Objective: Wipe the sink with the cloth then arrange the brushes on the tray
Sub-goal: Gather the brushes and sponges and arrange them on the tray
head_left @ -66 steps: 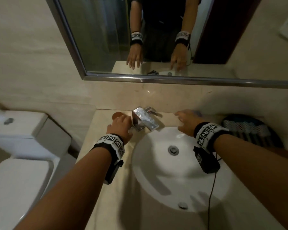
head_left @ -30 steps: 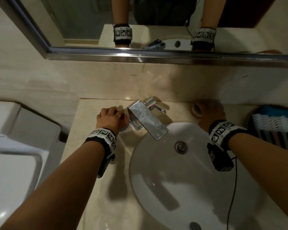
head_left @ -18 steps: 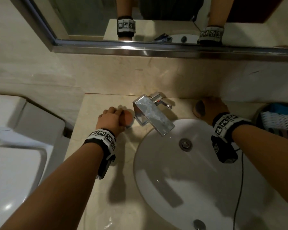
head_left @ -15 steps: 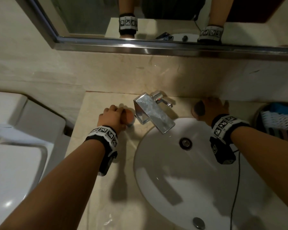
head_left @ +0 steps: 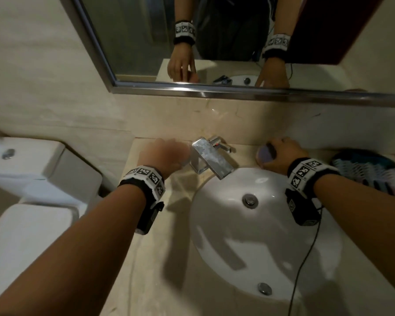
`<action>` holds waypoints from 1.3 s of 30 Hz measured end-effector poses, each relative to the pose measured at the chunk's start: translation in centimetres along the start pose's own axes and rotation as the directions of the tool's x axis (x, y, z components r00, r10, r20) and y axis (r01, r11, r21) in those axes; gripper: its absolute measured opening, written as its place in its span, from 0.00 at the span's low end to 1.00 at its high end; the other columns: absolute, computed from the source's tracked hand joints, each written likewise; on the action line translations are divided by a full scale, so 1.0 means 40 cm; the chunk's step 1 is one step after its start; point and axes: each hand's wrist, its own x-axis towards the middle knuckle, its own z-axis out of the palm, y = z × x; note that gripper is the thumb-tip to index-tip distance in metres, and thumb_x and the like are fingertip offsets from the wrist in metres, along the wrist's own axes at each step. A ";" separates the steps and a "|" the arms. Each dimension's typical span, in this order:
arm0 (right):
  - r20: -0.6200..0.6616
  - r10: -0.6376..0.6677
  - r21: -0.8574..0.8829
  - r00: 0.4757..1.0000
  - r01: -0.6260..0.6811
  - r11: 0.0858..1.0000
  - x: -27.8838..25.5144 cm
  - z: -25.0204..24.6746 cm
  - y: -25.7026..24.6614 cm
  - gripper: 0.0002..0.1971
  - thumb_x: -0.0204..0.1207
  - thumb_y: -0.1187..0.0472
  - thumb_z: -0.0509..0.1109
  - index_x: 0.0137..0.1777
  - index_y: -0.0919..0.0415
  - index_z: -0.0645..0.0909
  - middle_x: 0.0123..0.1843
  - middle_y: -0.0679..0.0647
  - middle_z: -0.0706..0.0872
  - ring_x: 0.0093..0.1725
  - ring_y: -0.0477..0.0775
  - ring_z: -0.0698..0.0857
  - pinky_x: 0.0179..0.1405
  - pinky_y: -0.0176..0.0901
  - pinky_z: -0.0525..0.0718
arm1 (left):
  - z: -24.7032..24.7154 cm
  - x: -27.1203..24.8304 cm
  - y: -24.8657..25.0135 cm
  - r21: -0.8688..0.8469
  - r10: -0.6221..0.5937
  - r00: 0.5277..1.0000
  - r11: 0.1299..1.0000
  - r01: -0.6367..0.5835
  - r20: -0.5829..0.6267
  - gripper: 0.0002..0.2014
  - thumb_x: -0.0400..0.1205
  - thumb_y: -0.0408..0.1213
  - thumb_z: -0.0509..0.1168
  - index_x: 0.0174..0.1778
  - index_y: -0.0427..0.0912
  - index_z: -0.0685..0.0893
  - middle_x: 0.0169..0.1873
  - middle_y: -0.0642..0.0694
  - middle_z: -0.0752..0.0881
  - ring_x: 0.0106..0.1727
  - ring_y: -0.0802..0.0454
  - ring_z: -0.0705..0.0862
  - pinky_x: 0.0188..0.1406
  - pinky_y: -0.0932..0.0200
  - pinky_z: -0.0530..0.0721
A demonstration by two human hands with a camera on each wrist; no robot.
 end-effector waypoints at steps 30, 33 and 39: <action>-0.183 0.005 -0.003 0.983 -0.005 1.000 -0.579 -0.141 0.455 0.36 0.61 0.30 0.66 0.69 0.41 0.69 0.68 0.51 0.76 0.66 0.60 0.77 0.68 0.58 0.74 | 0.001 -0.433 0.716 0.004 0.434 0.900 0.901 -0.435 -0.020 0.37 0.71 0.55 0.71 0.76 0.55 0.67 0.67 0.44 0.73 0.69 0.39 0.72 0.68 0.41 0.73; -0.182 0.067 0.030 0.981 -0.063 0.998 -0.636 -0.155 0.576 0.38 0.65 0.37 0.71 0.75 0.45 0.65 0.71 0.54 0.71 0.71 0.62 0.72 0.71 0.56 0.71 | 0.054 -0.483 0.837 -0.010 0.472 0.882 0.882 -0.472 -0.001 0.37 0.71 0.55 0.71 0.76 0.54 0.67 0.67 0.43 0.74 0.68 0.40 0.73 0.66 0.41 0.75; -0.212 0.114 0.183 0.971 -0.075 0.980 -0.680 -0.154 0.737 0.39 0.66 0.44 0.75 0.77 0.46 0.63 0.70 0.59 0.68 0.71 0.68 0.70 0.71 0.60 0.72 | 0.117 -0.526 0.970 0.001 0.504 0.863 0.864 -0.504 0.024 0.37 0.70 0.56 0.72 0.75 0.55 0.68 0.66 0.44 0.74 0.67 0.40 0.74 0.64 0.41 0.77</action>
